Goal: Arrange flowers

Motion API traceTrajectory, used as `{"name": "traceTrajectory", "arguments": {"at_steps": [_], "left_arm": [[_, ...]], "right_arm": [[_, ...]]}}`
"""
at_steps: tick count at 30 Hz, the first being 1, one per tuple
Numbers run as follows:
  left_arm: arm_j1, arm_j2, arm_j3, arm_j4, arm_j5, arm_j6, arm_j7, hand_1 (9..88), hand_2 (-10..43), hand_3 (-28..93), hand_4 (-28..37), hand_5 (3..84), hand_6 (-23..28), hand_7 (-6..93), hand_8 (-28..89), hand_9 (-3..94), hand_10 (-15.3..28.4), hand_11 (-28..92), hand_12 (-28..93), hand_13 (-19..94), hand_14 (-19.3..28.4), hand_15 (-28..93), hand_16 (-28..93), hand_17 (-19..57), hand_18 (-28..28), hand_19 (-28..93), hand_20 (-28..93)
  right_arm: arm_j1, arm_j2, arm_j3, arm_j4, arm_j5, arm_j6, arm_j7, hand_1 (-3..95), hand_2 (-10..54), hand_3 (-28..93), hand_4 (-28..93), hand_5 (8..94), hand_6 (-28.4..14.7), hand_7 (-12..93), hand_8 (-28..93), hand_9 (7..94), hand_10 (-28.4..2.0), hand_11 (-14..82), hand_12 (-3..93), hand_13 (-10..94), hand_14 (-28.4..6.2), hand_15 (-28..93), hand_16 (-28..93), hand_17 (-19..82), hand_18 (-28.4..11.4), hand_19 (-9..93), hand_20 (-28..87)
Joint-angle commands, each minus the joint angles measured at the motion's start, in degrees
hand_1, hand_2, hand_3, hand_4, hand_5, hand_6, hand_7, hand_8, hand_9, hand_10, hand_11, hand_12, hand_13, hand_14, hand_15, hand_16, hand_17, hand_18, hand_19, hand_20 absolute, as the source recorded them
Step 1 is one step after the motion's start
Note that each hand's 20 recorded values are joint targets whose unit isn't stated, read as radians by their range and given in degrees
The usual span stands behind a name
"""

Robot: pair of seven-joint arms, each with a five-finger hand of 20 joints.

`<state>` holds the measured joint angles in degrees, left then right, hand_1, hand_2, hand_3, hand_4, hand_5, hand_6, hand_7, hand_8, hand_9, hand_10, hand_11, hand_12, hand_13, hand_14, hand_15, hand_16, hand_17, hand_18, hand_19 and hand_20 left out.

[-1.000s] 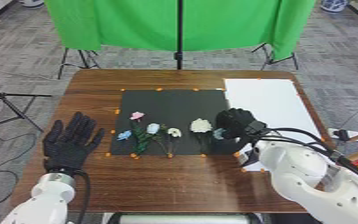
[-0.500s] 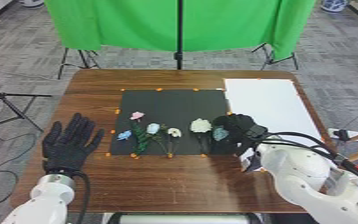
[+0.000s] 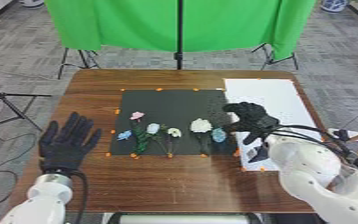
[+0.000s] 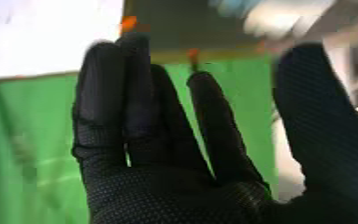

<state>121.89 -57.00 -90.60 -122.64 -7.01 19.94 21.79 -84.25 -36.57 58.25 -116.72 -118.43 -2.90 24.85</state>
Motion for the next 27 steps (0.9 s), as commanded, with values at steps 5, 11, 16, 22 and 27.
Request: {"name": "traceTrajectory", "arguments": {"at_steps": [5, 11, 16, 22, 27], "left_arm": [[0.89, 2.62, -6.19, 1.89, 14.57, -5.3, -1.62, 24.2, 14.6, 72, -28.3, 41.4, 5.9, 11.7, -9, 33.8, 13.8, 18, 8, 24, 11.7, 25, -8, -3.2, 12.4, 31, 12], [-1.25, 3.91, -7.04, 4.46, 15.13, -6.96, -2.21, 23.2, 14.2, 72, -28.3, 38.3, 5.6, 9.3, -9, 29.6, 13.3, 15, 7, 20, 10.2, 19, -7, -3.4, 11.7, 28, 12], [-3.32, 5.36, -6.22, 6.65, 12.4, -5.58, -0.82, 21.5, 13.8, 71, -28.3, 30.4, 3.9, 9.1, -10, 19.5, 11.0, 12, 4, 16, 8.7, 15, -6, -3.7, 11.7, 26, 12], [-4.93, 4.98, -5.91, 7.46, 12.98, -6.55, -1.04, 20.6, 13.6, 72, -28.3, 28.5, 3.5, 9.6, -10, 17.8, 10.4, 12, 2, 14, 7.6, 12, -6, -3.8, 11.0, 24, 12], [-4.89, 4.53, -6.0, 7.1, 12.9, -6.59, -0.84, 21.1, 13.4, 72, -28.3, 29.4, 4.0, 9.4, -10, 18.2, 10.7, 13, 2, 14, 7.6, 12, -6, -3.5, 10.4, 24, 11]], "right_arm": [[-7.85, -9.14, 26.72, 3.68, 40.61, 10.01, -10.63, 22.8, 6.5, 72, -25, 37.1, -7.0, 12, -8, 34.4, -20.4, 7.0, 15.3, 26, -17.6, 27, 11, 17, -17.7, 47, 11], [-8.82, -12.41, 30.75, 6.17, 65.52, 13.15, -16.5, 19.8, 7.5, 72, -25, 37.9, -4.9, 11, -8, 33.6, -18.3, 4.0, 14.2, 25, -16.8, 20, 13, 14, -17.5, 40, 13], [-10.38, -13.66, 32.64, 4.72, 66.5, 12.03, -15.6, 18.9, 7.7, 73, -25, 37.4, -3.7, 11, -8, 33.4, -17.3, 2.9, 14.0, 24, -16.6, 17, 15, 14, -17.2, 37, 14], [-9.7, -14.07, 31.63, 4.8, 67.86, 12.48, -15.3, 18.7, 8.0, 72, -24, 37.4, -3.6, 11, -8, 33.4, -17.2, 2.5, 14.0, 25, -16.6, 16, 17, 14, -17.3, 36, 16], [-9.31, -14.21, 31.06, 4.8, 67.59, 12.75, -14.19, 19.1, 8.4, 72, -24, 37.6, -3.7, 11, -8, 33.4, -17.1, 2.5, 14.1, 25, -16.6, 15, 18, 13, -17.5, 36, 16]]}}
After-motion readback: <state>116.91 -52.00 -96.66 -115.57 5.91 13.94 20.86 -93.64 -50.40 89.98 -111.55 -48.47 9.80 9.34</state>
